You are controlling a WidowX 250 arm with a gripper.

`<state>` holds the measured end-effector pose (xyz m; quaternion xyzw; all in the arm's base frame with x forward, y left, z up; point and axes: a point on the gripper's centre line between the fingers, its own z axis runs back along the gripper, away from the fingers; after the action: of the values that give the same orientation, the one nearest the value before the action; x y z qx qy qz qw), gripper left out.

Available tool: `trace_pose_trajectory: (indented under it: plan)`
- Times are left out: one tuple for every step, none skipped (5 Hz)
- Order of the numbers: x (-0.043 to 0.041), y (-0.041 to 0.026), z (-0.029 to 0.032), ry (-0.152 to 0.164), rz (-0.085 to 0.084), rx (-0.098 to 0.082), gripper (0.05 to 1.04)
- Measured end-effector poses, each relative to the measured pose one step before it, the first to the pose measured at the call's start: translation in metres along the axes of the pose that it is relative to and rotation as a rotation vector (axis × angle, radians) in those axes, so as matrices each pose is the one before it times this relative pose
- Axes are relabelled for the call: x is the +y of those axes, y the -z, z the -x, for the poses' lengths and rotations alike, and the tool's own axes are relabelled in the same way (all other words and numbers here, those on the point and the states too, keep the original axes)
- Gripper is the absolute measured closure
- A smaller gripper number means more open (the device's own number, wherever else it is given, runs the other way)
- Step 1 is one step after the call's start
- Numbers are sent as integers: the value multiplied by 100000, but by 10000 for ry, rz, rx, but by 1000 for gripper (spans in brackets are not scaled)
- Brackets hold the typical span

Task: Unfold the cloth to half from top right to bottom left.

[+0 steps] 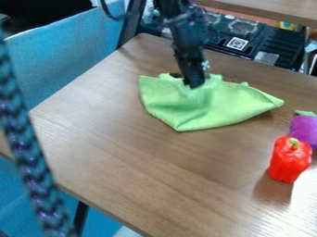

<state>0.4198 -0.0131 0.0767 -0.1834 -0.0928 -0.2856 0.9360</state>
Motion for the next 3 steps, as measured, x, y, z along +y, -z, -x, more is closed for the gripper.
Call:
trace_pose_trajectory:
  plan:
    - [-705,-1715,1485,1039,324,717,1020]
    - [-320,384,1958,785,276,1039,1020]
    - [-599,-1425,1824,837,-72,690,1020]
